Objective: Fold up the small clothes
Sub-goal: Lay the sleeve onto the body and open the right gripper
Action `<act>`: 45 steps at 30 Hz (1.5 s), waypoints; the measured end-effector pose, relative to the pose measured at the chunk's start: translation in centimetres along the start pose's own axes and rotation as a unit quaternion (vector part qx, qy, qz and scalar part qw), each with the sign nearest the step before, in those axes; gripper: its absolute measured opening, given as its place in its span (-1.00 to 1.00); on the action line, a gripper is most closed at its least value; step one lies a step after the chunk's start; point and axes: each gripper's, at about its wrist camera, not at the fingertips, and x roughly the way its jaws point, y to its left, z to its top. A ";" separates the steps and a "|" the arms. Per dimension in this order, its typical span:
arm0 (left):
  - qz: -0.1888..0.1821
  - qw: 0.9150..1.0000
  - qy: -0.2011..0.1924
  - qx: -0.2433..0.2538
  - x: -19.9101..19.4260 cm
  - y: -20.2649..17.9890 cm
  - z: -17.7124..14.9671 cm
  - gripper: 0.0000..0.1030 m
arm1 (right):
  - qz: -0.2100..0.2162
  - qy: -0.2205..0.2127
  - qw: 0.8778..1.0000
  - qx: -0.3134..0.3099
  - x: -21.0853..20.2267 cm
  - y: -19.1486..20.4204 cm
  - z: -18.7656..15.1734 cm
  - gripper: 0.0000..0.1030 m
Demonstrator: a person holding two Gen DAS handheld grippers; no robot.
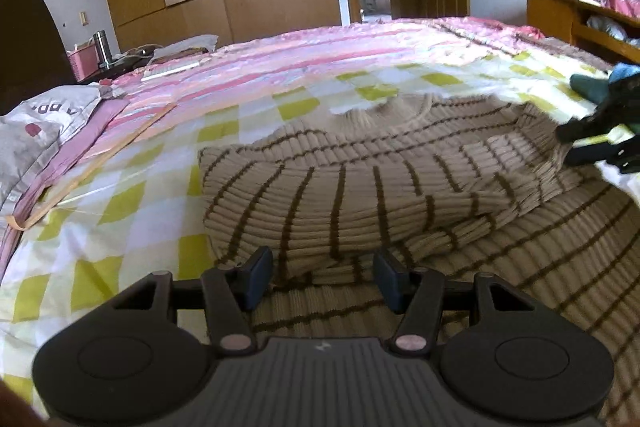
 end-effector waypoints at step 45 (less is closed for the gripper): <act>0.046 0.999 0.015 -0.017 1.1 1.6 0.3 0.18 | -0.106 -0.045 0.981 -0.156 -0.5 3.4 -0.8 -0.69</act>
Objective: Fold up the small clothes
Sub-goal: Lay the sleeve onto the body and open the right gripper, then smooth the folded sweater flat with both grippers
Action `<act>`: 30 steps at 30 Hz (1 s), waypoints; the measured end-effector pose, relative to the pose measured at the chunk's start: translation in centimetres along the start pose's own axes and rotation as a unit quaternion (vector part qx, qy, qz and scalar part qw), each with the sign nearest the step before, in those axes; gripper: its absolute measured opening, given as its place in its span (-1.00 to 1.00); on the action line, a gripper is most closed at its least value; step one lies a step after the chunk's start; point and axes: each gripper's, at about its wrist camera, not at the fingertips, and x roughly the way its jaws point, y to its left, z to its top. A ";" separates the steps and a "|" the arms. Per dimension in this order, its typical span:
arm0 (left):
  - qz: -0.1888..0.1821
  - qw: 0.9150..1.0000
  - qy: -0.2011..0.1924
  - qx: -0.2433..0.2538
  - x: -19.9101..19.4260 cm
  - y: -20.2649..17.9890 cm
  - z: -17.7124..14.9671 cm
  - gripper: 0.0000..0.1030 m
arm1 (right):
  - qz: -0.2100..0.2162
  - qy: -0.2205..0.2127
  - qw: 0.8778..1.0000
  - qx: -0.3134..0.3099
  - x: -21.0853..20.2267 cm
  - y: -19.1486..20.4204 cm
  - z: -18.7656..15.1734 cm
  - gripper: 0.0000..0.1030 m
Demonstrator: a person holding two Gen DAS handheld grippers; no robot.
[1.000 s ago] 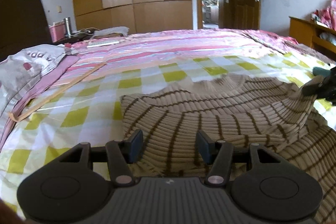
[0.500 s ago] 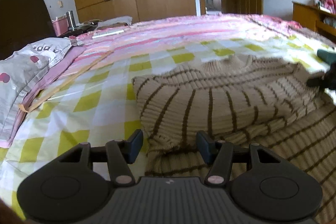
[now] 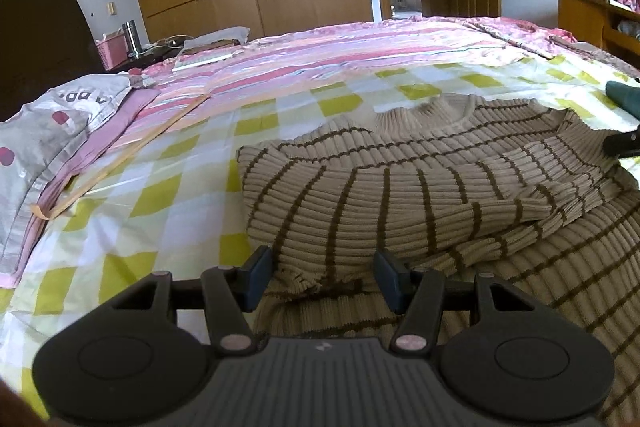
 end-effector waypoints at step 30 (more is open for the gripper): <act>0.014 1.000 0.014 0.005 0.9 -1.2 1.7 0.20 | -0.048 -0.022 0.988 -0.147 3.4 4.7 -0.5 -0.69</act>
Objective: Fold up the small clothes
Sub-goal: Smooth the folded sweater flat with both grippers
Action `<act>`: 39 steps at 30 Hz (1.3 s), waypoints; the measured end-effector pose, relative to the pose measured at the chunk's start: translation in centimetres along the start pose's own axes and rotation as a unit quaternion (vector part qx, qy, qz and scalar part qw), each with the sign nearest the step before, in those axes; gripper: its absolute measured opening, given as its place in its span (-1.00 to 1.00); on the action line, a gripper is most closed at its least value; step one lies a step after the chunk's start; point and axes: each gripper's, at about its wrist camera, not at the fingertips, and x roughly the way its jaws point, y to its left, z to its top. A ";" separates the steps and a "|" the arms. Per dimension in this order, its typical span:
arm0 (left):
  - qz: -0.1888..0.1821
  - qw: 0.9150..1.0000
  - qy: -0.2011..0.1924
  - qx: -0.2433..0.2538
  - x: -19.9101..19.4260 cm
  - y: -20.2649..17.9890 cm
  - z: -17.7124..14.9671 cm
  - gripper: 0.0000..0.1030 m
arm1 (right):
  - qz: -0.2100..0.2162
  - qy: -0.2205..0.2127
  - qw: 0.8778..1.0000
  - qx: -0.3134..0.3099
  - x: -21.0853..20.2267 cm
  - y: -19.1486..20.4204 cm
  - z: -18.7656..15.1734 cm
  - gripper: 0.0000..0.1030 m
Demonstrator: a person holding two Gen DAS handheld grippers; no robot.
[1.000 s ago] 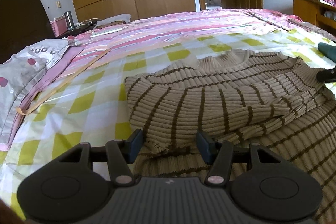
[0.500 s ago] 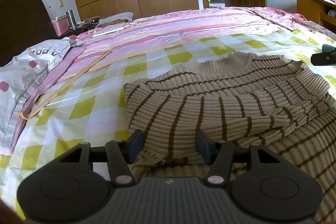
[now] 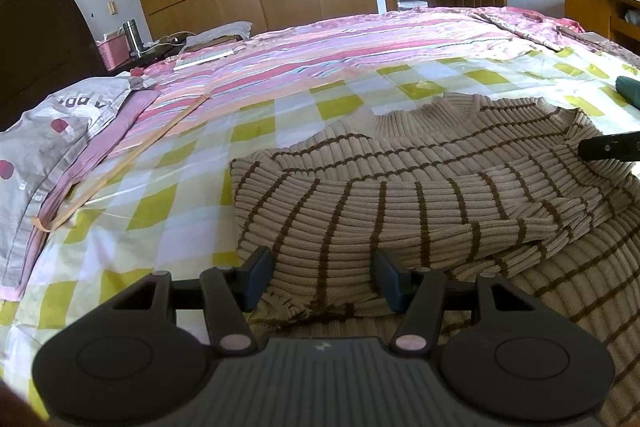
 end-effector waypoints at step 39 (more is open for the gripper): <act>-0.022 0.998 0.041 -0.038 -5.6 0.8 -3.5 0.22 | 0.019 0.042 0.999 -0.027 -7.5 1.4 -4.0 -0.56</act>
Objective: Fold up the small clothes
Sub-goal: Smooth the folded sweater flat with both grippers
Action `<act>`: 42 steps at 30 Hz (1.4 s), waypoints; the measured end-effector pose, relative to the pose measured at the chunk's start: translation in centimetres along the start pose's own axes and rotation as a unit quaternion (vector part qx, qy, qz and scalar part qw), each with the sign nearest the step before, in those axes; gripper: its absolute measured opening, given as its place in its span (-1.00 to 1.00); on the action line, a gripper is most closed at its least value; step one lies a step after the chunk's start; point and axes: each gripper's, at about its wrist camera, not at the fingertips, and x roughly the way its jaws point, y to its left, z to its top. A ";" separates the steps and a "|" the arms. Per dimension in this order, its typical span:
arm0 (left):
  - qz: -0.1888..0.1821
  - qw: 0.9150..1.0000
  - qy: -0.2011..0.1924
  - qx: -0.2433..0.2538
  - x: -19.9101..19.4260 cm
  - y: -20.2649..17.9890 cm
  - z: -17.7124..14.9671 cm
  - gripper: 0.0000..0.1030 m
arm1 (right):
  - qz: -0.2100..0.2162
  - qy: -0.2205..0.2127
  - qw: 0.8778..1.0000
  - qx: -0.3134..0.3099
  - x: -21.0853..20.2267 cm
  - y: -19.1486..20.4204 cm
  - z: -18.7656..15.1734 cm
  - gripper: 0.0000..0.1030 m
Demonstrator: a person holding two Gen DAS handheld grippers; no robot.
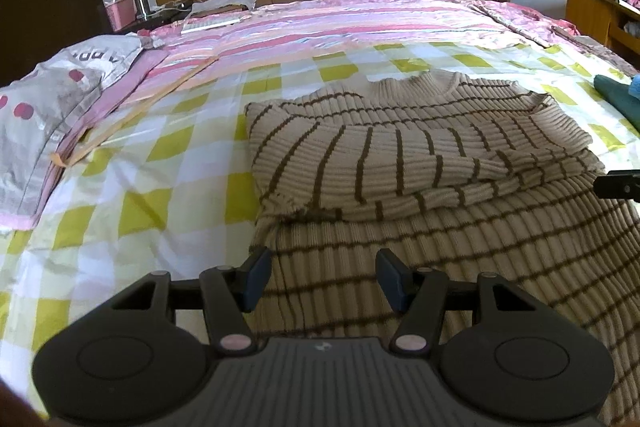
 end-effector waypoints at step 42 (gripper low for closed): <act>-0.010 0.998 0.051 -0.031 -9.4 0.8 -12.0 0.23 | 0.016 0.087 0.996 -0.018 -11.5 -0.8 -12.5 -0.35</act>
